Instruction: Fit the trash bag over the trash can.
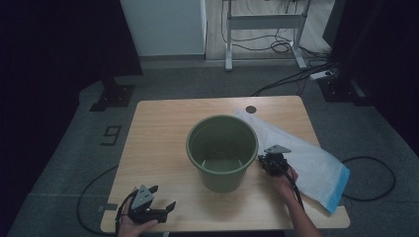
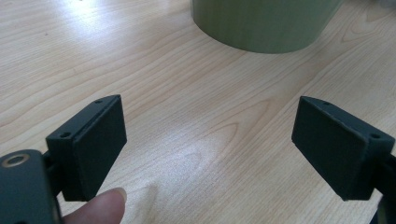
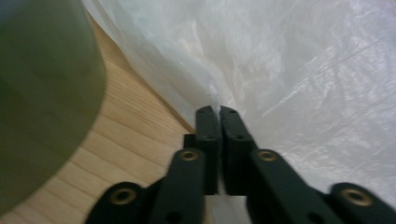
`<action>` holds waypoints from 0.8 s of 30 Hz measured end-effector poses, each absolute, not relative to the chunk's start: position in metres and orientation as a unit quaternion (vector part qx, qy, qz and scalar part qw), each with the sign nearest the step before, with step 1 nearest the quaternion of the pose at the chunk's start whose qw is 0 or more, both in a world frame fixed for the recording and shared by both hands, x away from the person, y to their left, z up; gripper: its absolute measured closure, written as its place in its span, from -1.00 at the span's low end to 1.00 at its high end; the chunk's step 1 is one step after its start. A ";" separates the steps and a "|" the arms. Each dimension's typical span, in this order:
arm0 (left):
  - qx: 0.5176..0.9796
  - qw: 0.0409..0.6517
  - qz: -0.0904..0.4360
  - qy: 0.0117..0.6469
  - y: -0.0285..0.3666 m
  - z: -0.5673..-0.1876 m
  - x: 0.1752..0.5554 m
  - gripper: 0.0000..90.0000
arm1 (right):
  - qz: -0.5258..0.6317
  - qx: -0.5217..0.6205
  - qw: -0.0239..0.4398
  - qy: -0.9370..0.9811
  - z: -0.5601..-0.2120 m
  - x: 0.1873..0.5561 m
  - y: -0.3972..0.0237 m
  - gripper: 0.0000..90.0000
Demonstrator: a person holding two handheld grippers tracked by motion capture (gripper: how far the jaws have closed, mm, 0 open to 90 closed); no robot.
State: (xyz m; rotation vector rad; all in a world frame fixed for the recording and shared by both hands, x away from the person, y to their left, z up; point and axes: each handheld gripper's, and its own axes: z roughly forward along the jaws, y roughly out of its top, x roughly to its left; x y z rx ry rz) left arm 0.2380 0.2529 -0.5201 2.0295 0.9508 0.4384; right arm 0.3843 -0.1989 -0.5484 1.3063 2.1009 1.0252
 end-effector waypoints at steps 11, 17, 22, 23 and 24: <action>0.809 0.414 0.175 0.380 0.252 -0.520 0.238 -0.78 | 0.478 0.490 0.246 0.686 -0.504 0.365 -0.234 0.97; 0.808 0.414 0.175 0.381 0.252 -0.520 0.238 -0.78 | 0.509 0.490 0.252 0.661 -0.484 0.354 -0.248 0.97; 0.806 0.415 0.176 0.383 0.253 -0.520 0.237 -0.78 | 0.526 0.484 0.266 0.646 -0.460 0.344 -0.258 0.97; 0.805 0.416 0.176 0.384 0.253 -0.519 0.237 -0.78 | 0.531 0.483 0.269 0.643 -0.455 0.342 -0.261 0.97; 0.805 0.416 0.176 0.383 0.253 -0.519 0.237 -0.78 | 0.540 0.480 0.273 0.635 -0.445 0.337 -0.265 0.97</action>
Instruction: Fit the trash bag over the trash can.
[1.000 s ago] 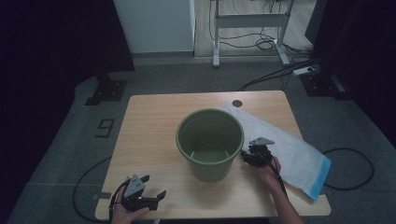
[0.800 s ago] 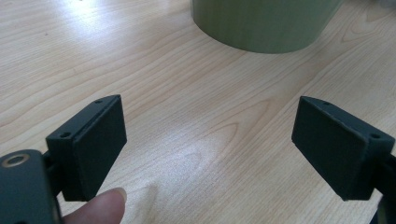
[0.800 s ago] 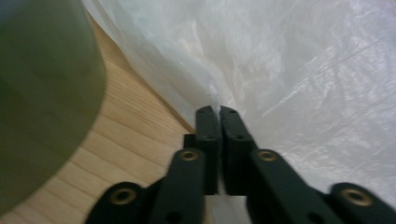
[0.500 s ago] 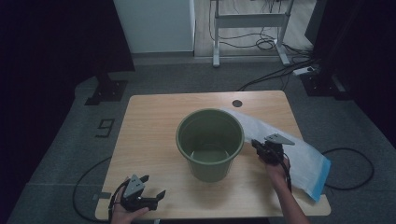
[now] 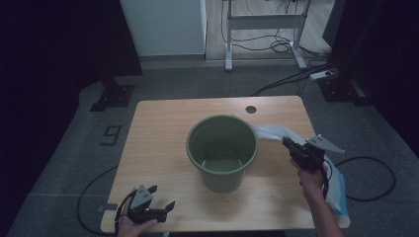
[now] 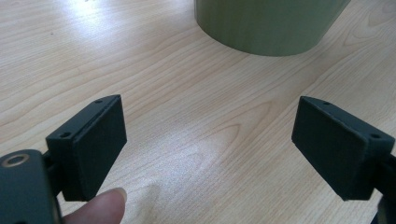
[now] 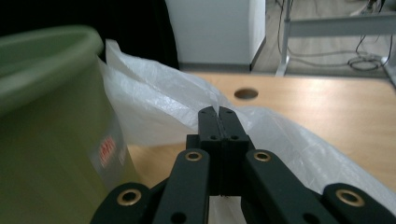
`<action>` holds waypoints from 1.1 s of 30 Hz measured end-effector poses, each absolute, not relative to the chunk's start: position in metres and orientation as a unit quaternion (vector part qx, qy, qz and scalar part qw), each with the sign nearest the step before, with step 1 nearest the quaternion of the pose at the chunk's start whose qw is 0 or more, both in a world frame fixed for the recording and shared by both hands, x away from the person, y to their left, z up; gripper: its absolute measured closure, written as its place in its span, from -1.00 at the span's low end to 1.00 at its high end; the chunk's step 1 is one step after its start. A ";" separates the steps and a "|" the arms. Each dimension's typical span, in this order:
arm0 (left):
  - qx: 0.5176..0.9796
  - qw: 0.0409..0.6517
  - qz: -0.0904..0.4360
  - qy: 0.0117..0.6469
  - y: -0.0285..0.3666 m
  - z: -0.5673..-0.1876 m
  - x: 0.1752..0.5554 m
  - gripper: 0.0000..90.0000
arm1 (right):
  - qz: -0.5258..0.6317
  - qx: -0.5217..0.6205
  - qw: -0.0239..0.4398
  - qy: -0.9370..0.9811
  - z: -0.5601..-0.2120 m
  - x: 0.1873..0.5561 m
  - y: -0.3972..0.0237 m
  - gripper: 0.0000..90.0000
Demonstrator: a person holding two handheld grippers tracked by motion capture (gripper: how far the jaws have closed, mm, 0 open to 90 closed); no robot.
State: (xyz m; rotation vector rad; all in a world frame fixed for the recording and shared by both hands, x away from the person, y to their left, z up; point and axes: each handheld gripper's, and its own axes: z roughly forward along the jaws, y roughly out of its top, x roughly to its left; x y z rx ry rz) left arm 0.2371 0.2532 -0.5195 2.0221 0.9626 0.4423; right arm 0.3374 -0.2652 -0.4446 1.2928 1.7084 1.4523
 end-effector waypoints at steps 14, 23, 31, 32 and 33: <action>0.807 0.415 0.173 0.383 0.251 -0.521 0.237 -0.78 | 0.582 0.460 0.309 0.595 -0.391 0.314 -0.287 0.97; 0.807 0.416 0.171 0.384 0.251 -0.522 0.238 -0.78 | 0.597 0.452 0.323 0.579 -0.368 0.307 -0.293 0.97; 0.809 0.414 0.170 0.382 0.250 -0.523 0.238 -0.78 | 0.610 0.439 0.338 0.566 -0.344 0.299 -0.297 0.98; 0.809 0.414 0.170 0.382 0.250 -0.523 0.238 -0.78 | 0.612 0.435 0.341 0.565 -0.337 0.297 -0.297 0.98; 0.809 0.414 0.170 0.382 0.250 -0.523 0.238 -0.78 | 0.612 0.435 0.341 0.565 -0.337 0.297 -0.297 0.98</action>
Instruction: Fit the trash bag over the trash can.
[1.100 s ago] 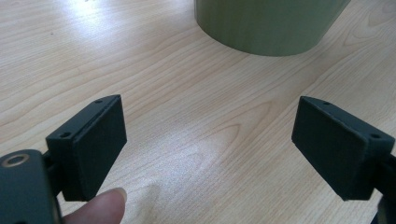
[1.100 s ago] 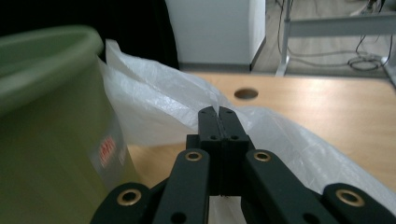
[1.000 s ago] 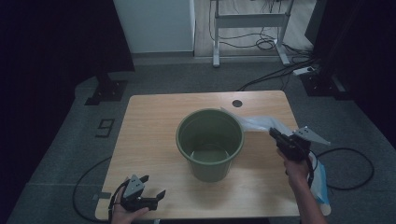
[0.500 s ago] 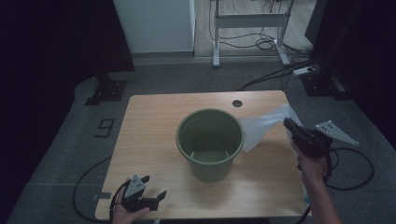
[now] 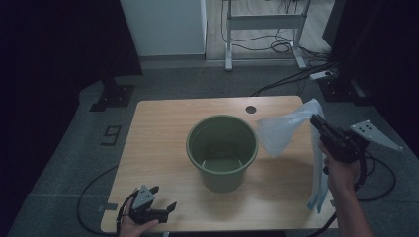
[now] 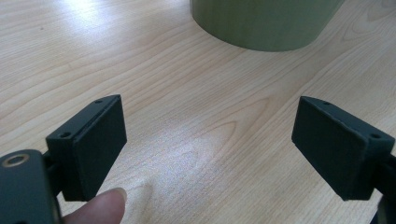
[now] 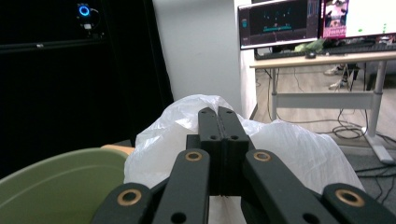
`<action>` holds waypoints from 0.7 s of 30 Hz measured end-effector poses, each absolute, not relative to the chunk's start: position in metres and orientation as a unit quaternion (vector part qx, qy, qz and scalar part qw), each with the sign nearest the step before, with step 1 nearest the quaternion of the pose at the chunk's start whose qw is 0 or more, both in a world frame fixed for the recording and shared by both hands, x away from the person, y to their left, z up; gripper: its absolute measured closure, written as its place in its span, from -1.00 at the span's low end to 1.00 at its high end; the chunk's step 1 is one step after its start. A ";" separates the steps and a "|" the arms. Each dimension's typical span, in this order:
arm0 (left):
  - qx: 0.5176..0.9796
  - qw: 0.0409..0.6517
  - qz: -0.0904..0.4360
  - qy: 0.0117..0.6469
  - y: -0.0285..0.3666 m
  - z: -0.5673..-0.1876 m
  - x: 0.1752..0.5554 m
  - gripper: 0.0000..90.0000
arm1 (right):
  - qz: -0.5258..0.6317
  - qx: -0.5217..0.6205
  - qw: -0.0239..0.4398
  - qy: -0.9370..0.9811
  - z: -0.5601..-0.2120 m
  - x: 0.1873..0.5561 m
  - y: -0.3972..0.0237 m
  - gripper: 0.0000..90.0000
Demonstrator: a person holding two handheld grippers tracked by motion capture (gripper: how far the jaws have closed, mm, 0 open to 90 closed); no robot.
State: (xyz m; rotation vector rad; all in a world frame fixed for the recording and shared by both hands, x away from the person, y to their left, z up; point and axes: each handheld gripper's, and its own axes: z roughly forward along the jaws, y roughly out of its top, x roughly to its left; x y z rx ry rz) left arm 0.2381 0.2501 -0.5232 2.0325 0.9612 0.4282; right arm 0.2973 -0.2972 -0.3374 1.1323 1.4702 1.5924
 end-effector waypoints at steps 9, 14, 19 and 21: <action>0.810 0.412 0.168 0.382 0.249 -0.524 0.239 -0.78 | 0.627 0.416 0.352 0.556 -0.308 0.291 -0.294 0.98; 0.810 0.414 0.167 0.381 0.249 -0.524 0.239 -0.78 | 0.643 0.399 0.357 0.548 -0.286 0.287 -0.286 0.97; 0.809 0.415 0.167 0.382 0.250 -0.524 0.239 -0.78 | 0.655 0.370 0.358 0.552 -0.269 0.280 -0.267 0.98; 0.808 0.415 0.168 0.382 0.250 -0.523 0.239 -0.78 | 0.658 0.364 0.358 0.554 -0.265 0.279 -0.261 0.98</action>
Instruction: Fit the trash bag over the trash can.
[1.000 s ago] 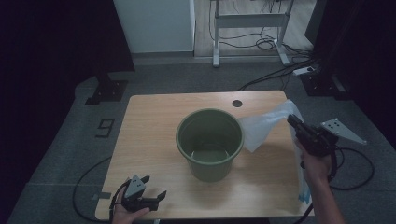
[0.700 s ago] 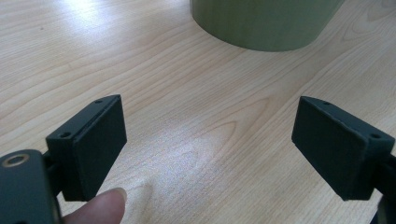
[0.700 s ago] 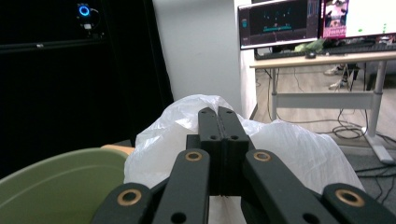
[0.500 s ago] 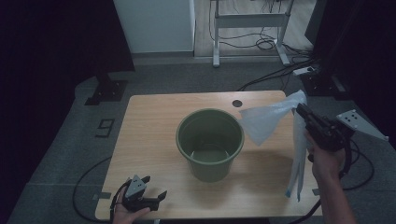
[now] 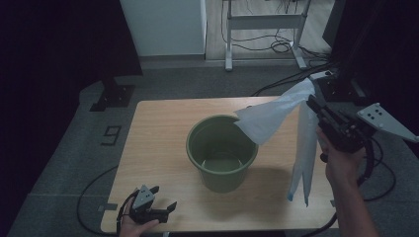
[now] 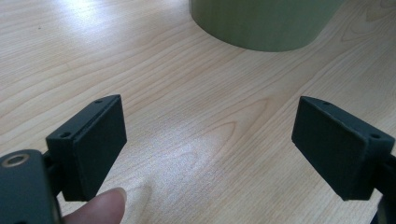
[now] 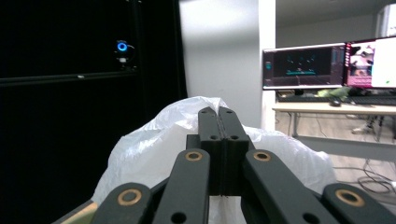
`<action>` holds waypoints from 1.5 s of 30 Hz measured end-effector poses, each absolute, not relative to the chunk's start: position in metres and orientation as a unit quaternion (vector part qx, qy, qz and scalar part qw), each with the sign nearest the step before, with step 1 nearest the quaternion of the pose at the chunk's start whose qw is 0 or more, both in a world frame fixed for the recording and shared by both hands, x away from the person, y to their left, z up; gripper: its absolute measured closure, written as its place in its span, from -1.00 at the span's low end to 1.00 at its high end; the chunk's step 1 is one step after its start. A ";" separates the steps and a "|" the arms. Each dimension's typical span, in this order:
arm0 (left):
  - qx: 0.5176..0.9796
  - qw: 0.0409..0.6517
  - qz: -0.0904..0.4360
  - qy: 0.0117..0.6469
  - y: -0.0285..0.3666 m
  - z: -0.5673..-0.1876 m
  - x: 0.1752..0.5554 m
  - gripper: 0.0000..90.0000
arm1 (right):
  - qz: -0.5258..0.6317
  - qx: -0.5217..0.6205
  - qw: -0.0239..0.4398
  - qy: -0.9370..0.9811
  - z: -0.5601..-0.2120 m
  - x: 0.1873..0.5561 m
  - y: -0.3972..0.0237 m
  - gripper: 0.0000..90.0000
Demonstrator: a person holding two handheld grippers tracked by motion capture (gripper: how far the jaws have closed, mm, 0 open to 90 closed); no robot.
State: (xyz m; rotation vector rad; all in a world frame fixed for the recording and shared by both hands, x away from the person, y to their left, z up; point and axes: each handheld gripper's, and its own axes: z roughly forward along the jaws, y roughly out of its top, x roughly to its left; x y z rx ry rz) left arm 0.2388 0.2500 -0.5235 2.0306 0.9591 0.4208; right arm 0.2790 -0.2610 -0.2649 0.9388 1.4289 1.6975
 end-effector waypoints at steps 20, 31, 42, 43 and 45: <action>0.808 0.417 0.167 0.382 0.250 -0.523 0.239 -0.78 | 0.671 0.326 0.351 0.566 -0.248 0.274 -0.228 0.98; 0.809 0.414 0.166 0.382 0.250 -0.524 0.240 -0.78 | 0.657 0.342 0.314 0.593 -0.292 0.288 -0.211 0.98; 0.808 0.415 0.168 0.383 0.251 -0.523 0.239 -0.78 | 0.645 0.340 0.285 0.622 -0.323 0.292 -0.190 0.97; 0.808 0.415 0.168 0.383 0.251 -0.523 0.239 -0.78 | 0.642 0.338 0.280 0.628 -0.327 0.292 -0.187 0.98; 0.809 0.414 0.168 0.382 0.251 -0.523 0.239 -0.78 | 0.638 0.335 0.276 0.636 -0.333 0.293 -0.182 0.98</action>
